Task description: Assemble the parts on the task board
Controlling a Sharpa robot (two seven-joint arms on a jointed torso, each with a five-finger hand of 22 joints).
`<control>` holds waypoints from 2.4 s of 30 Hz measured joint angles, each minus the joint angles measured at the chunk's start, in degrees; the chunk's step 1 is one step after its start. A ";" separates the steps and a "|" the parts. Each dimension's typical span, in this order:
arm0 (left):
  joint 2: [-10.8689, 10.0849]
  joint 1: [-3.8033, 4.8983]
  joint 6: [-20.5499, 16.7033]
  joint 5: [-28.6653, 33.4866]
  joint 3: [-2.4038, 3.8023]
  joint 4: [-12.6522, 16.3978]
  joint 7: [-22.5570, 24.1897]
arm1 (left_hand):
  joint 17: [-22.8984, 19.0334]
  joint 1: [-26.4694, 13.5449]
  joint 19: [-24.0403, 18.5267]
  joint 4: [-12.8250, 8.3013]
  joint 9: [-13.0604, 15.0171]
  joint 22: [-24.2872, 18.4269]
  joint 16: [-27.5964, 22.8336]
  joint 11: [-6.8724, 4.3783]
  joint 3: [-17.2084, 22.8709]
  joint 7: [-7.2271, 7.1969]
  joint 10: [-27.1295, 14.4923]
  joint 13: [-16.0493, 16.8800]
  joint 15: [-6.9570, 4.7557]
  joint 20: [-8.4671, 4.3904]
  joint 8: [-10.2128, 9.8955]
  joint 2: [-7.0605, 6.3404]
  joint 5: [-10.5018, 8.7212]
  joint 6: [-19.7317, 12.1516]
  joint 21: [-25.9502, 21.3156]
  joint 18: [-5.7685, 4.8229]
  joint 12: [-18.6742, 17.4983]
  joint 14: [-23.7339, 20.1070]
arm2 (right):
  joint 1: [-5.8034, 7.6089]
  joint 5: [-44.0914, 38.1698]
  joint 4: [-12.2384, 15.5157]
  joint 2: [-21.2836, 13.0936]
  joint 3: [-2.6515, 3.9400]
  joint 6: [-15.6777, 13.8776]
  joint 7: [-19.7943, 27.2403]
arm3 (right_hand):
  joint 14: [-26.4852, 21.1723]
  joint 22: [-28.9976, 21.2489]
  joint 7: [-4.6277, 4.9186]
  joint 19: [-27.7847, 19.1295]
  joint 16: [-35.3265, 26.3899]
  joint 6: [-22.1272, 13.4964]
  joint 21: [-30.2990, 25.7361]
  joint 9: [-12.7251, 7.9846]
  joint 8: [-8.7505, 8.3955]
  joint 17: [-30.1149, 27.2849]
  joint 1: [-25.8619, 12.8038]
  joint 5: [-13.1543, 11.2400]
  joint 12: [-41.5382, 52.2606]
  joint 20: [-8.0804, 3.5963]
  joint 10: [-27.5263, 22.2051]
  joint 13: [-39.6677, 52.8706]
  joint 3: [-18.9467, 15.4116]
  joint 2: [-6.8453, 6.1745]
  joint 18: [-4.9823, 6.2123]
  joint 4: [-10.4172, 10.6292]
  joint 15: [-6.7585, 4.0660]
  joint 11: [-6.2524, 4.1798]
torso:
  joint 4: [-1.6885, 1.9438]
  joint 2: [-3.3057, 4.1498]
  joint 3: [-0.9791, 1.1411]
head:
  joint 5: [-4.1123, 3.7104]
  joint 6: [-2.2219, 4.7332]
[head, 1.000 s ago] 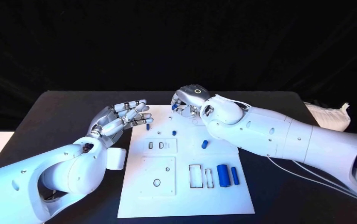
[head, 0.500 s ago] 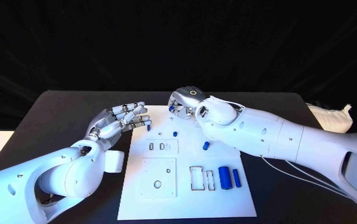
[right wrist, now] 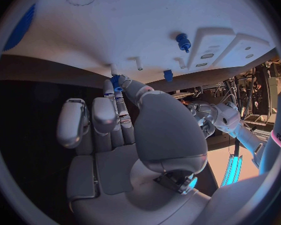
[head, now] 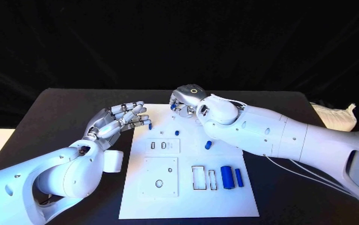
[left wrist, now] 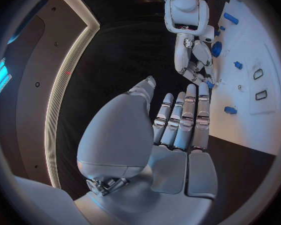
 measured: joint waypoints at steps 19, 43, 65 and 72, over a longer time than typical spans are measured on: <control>-0.25 0.03 0.00 0.00 0.01 -0.41 0.00 | 0.00 0.00 0.00 0.00 0.00 0.00 0.00 0.00 0.00 0.00 0.00 0.00 0.00 0.00 0.00 0.00 0.00 0.00 0.00 0.00 0.00 0.00 | -0.44 -1.69 3.87 -3.05 0.75 1.51 -2.72 | 0.00 0.26 -0.20 0.00 0.22 0.20 0.00 0.04 -0.04 0.24 0.06 0.16 0.00 0.00 -0.10 0.13 -0.19 0.06 0.00 0.16 0.00 0.10 | 0.50 0.34 -0.15 | -0.64 0.02; -0.10 0.05 0.03 0.00 0.01 -0.53 -0.11 | 0.00 0.00 0.20 -0.38 0.00 -0.08 0.00 0.00 0.07 0.00 0.00 0.00 0.00 0.19 0.00 0.00 0.00 0.00 0.00 0.00 0.00 0.00 | -0.49 -1.58 1.98 -2.03 0.77 2.54 -2.91 | -0.10 -2.49 0.91 -2.21 -1.61 -3.91 -1.07 -0.32 -0.58 -2.92 -0.56 -0.63 0.30 0.97 -4.85 -0.10 0.24 -2.12 0.00 2.29 0.97 1.08 | 1.15 0.65 -0.32 | -1.07 -0.42; -0.41 0.05 0.12 0.00 0.01 -0.95 -0.29 | 0.00 -0.23 0.41 -0.38 0.00 -0.07 -0.28 0.00 0.07 0.00 0.00 0.00 0.00 -0.01 -0.22 0.23 0.00 0.00 0.00 0.00 -0.23 -0.01 | -0.50 2.16 11.10 -10.51 2.36 -1.46 -5.67 | 0.06 -2.80 1.41 -1.96 -2.44 -9.20 -1.65 -1.95 -0.48 -4.13 -0.18 1.38 6.54 0.80 3.30 3.28 -1.62 -5.76 0.01 6.49 0.46 0.27 | 1.07 0.73 -0.22 | -1.53 0.25; -0.61 0.06 0.19 0.01 0.01 -0.89 -0.32 | 0.00 -0.23 0.41 -0.55 0.00 -0.07 -0.28 0.00 0.24 0.00 0.00 0.00 0.00 -0.02 -0.22 0.23 0.00 0.00 0.00 0.00 -0.24 -0.01 | -0.50 10.21 15.09 -17.34 3.08 -0.98 -9.00 | -0.04 5.65 0.01 3.25 7.41 -9.47 3.25 -2.01 -0.48 7.88 -2.30 8.25 16.70 -0.95 9.98 14.39 -9.97 -8.77 -1.36 9.54 -1.08 -2.11 | 0.36 0.61 -0.13 | -1.46 0.64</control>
